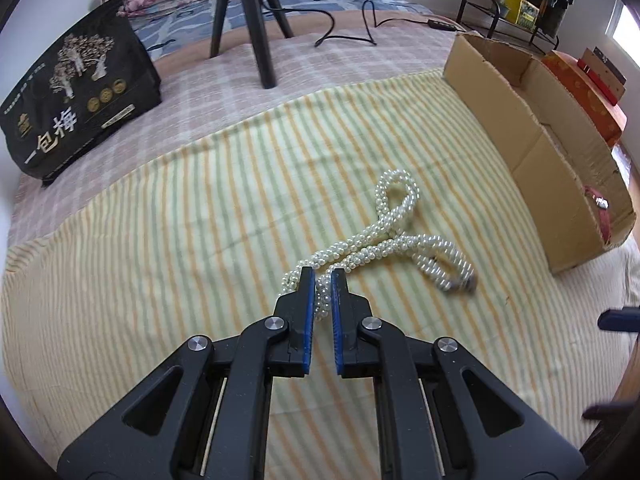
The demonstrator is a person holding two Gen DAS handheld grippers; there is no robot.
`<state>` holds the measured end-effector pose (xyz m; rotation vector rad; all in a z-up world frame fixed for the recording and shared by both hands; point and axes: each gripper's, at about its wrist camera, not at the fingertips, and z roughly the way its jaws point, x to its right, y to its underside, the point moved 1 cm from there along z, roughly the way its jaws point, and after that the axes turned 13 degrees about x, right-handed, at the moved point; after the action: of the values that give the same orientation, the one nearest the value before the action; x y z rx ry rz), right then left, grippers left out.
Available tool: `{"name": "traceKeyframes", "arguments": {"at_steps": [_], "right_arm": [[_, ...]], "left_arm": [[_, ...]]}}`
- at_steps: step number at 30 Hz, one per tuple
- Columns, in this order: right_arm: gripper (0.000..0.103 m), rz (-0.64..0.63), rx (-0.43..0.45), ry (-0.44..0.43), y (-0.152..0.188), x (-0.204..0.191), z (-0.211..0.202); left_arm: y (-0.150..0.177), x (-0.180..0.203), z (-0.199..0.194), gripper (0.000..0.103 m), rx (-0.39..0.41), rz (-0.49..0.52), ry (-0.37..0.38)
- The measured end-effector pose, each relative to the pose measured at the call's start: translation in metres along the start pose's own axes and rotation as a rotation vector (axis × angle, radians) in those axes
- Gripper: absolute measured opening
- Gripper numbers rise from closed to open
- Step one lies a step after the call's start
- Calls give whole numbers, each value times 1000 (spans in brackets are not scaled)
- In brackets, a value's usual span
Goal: Organize jewelry
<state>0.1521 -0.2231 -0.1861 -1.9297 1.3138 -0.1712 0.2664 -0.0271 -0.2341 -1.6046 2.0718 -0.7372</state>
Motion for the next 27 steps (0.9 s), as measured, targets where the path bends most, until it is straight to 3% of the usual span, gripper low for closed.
{"name": "traceKeyframes", "arguments": {"at_steps": [6,12,16,21,25,27], "right_arm": [[37,17,19,20,-20,-1,16],[33,-13,14,33,-34,-13,37],[31,-106,10,106,-42,-23,59],[29,-112,3,148,-48,-19,81],[29,-73,9,158,-51,-13,92],[29,-56,13,164,-52,-9,97]], "left_arm": [[25,-23,-12,3,-33,20,-6],[51,-28,-35,2,-43,43,29],[63,-36,-43,0,-59,38,25],[63,-50,-60,0,-27,-4,54],[46,-64,-71,1,27,-103,82],[39,-66,-67,6,33,-116,66]]}}
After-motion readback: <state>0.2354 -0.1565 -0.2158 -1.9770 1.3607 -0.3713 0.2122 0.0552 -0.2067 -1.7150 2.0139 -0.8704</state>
